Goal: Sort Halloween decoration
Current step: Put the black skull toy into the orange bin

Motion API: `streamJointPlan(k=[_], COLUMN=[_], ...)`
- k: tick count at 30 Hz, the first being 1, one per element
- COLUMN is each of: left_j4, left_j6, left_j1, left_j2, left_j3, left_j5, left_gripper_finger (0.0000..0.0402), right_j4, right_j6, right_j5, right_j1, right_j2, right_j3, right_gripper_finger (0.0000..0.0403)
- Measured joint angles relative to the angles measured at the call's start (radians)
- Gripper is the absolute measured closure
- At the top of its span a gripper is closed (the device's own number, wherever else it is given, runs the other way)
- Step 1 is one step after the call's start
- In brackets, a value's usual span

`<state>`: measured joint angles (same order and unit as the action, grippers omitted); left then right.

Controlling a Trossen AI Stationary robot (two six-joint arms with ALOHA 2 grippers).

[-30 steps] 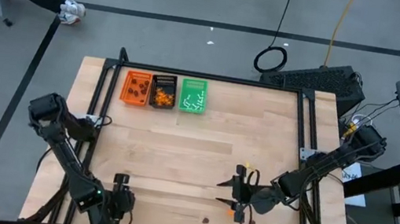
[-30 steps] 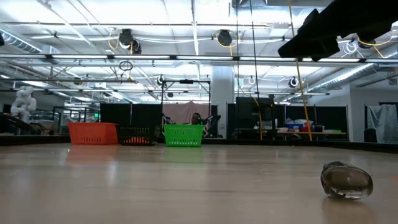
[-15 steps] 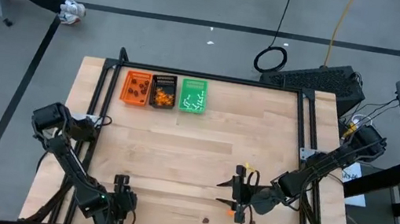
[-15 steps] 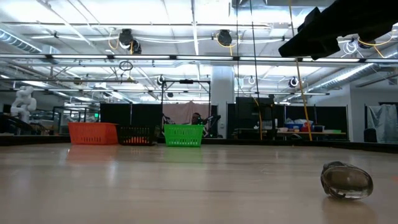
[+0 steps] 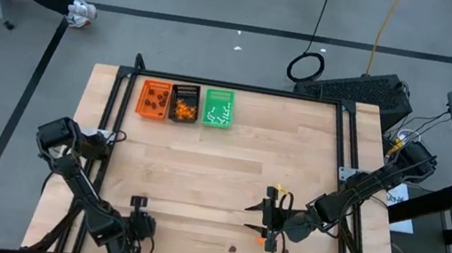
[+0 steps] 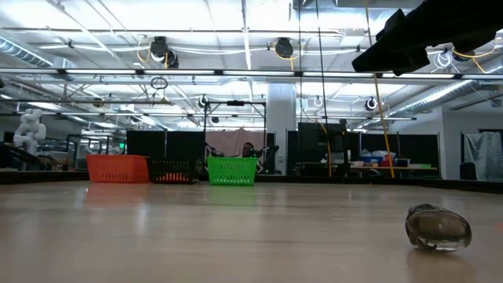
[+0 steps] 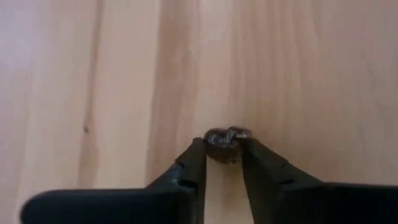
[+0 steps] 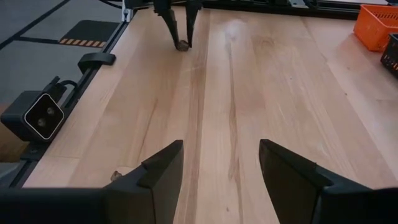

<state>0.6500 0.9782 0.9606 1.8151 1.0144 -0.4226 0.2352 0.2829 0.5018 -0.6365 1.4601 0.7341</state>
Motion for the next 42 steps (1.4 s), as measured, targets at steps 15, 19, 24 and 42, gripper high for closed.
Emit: streamJointPlan(k=[15,19,24,42], left_j4=[-0.003,-0.005,-0.019,-0.188], left_j6=[-0.023,-0.022,-0.02,-0.219], left_j1=[-0.039,-0.05,-0.053,-0.046], left_j2=[0.001,0.001,0.001,0.045], left_j3=[-0.001,-0.001,-0.001,0.0], left_j5=[-0.092,-0.096,-0.099,-0.183], left_gripper_finger=[0.0399,0.0398,0.0395,0.0185], right_j4=[0.0,0.0,0.0,0.0], right_j6=[0.0,0.0,0.0,-0.015], right_j5=[0.0,0.0,0.0,0.0], right_j1=[0.002,0.002,0.002,0.008], right_j2=[0.0,0.0,0.0,0.0], right_j3=[0.0,0.0,0.0,0.001], right_gripper_finger=[0.0209,0.0209,0.0209,0.0209])
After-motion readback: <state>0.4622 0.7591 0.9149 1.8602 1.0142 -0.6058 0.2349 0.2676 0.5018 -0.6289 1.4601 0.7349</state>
